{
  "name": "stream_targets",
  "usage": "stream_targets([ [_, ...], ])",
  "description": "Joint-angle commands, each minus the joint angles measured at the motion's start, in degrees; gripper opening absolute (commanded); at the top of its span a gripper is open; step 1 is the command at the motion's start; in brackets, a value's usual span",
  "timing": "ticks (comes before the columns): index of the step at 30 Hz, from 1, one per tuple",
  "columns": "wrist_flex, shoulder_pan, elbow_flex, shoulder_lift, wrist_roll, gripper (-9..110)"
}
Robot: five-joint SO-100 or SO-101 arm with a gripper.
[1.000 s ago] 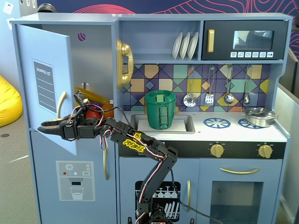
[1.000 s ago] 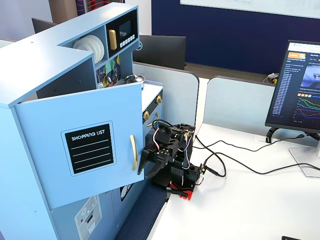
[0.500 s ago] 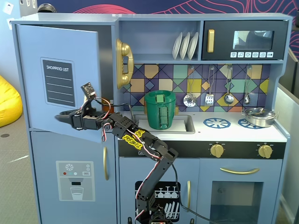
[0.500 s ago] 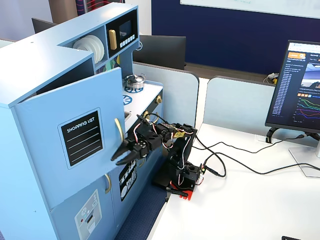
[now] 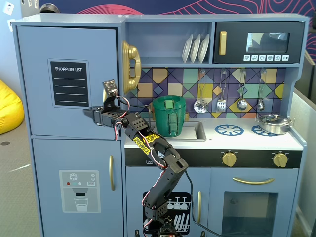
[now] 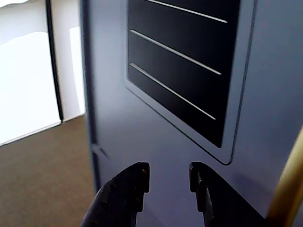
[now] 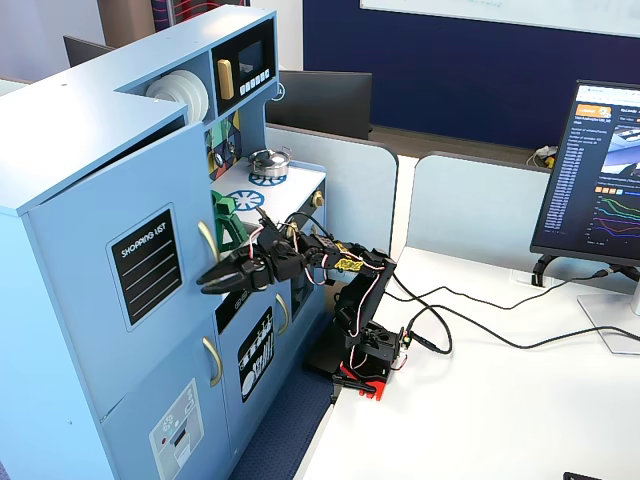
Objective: Close the left cabinet door
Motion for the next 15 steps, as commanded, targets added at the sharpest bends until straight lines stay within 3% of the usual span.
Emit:
stream_targets([
  [1,-1.76,3.87,-4.31,-0.44,0.7,0],
  [15,0.0,-1.41,2.11,6.33,-3.08,0],
])
